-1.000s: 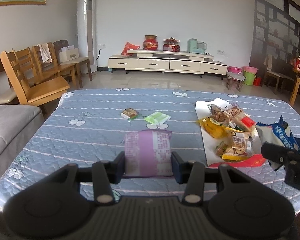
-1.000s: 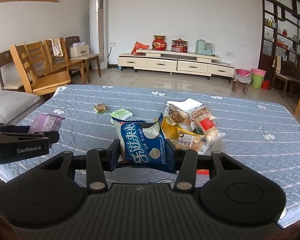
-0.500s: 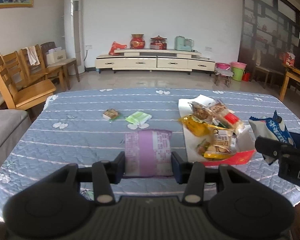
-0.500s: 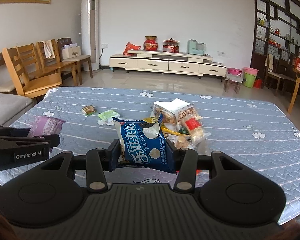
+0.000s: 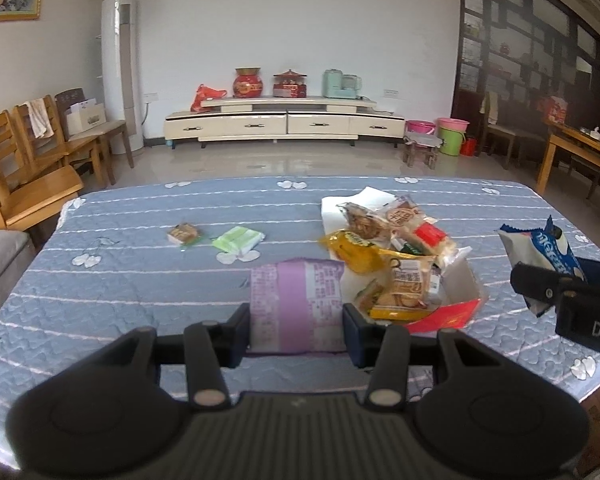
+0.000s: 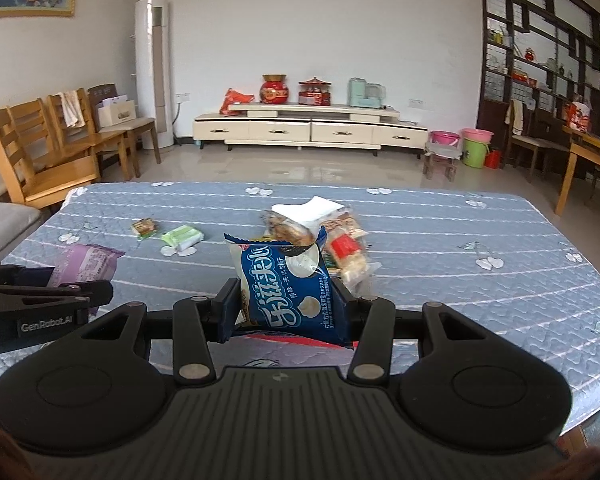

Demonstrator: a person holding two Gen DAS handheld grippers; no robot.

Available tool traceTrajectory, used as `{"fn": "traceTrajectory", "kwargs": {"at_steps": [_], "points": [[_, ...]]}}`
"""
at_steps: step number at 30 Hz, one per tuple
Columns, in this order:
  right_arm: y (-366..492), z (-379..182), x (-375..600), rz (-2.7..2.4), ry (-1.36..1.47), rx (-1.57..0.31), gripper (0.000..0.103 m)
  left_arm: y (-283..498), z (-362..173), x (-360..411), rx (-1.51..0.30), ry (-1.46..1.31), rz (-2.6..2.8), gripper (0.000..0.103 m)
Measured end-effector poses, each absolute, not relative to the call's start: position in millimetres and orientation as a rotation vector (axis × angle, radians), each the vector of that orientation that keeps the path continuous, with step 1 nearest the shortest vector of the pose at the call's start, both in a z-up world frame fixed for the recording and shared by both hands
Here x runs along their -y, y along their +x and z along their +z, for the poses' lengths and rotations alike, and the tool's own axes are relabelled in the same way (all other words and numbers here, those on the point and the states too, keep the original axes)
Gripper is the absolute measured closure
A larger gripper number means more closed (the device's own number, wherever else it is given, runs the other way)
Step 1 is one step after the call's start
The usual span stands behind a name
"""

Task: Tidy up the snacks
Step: 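Carry the purple pack and blue chip bag over the white tray, then lower both held snacks into the tray and open both grippers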

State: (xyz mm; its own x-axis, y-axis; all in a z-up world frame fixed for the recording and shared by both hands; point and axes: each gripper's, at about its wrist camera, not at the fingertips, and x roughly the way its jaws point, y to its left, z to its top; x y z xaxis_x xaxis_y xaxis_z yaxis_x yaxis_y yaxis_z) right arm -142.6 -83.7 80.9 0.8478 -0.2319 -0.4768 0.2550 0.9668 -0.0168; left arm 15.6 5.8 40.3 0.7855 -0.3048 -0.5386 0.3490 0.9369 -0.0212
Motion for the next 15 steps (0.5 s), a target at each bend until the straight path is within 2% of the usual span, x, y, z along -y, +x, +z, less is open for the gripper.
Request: {"fn": "traceTrajectory", "kwargs": {"at_steps": [15], "points": [[-121,66,116,-0.357,0.098,-0.519,0.045,35,40,32,-0.569,0.093,-0.422,0.057]]}}
